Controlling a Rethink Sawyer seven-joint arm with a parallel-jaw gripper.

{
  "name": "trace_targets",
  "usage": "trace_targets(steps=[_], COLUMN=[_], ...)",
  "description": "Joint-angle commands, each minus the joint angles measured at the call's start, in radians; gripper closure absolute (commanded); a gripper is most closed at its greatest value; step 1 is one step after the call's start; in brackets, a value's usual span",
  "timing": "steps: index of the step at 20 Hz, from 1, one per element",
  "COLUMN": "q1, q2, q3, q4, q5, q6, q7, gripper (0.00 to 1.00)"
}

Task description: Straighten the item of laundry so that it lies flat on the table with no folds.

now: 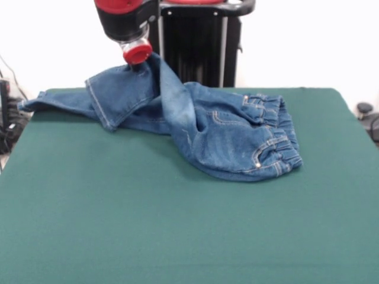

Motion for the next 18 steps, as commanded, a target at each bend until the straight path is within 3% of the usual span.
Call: trace_targets(steps=[1, 8, 18], q1=[-0.011, -0.025, -0.04], q2=[0.127, 0.16, 0.081], q3=[0.063, 0.065, 0.057], q4=[-0.064, -0.081, -0.092], q5=[0.102, 0.133, 0.093], q6=[0.196, 0.263, 0.392], q7=[-0.061, -0.074, -0.117], gripper=[1.0, 1.0, 1.0])
